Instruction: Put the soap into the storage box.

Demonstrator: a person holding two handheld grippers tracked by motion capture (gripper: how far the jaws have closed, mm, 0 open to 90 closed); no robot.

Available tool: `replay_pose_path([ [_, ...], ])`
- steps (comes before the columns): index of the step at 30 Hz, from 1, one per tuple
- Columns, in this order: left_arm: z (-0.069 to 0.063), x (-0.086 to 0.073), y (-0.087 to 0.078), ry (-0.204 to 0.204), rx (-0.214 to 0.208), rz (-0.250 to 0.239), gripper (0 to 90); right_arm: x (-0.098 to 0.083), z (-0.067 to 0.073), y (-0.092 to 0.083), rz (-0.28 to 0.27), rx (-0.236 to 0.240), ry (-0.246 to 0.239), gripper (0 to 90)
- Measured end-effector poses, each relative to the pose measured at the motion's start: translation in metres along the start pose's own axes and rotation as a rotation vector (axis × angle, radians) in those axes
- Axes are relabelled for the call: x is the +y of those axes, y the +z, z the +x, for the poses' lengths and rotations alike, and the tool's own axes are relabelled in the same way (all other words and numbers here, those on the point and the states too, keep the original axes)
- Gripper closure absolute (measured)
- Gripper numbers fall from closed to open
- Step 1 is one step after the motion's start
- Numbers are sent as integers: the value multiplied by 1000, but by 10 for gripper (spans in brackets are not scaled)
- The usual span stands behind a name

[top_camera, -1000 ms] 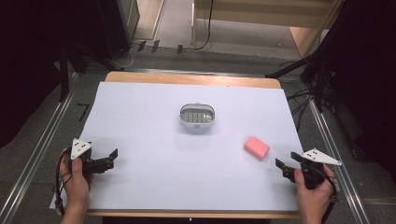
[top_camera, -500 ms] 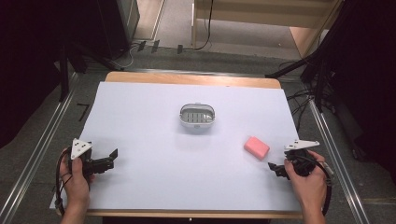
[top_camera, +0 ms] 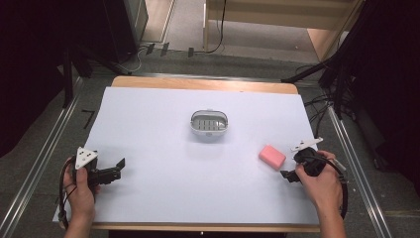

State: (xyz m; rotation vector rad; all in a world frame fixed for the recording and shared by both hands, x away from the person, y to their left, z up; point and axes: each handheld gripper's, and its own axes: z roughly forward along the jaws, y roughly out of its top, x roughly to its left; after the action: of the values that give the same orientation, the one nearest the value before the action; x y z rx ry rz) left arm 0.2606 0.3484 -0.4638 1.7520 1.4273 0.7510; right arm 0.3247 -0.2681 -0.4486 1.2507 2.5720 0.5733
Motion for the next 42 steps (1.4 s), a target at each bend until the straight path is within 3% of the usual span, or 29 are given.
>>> replay_pose_path([
  [6, 0, 0, 0, -1, -3, -1, 0, 10, 3, 4, 50, 15, -24, 132],
  [13, 0, 0, 0, -1, -4, -1, 0, 21, 3, 4, 47, 5, -46, 129],
  [28, 0, 0, 0, 0, -2, -2, 0, 43, 6, 9, 76, 33, -93, 140],
  [42, 0, 0, 0, 0, -3, -1, 0, 62, 13, 19, 105, 51, -103, 213],
])
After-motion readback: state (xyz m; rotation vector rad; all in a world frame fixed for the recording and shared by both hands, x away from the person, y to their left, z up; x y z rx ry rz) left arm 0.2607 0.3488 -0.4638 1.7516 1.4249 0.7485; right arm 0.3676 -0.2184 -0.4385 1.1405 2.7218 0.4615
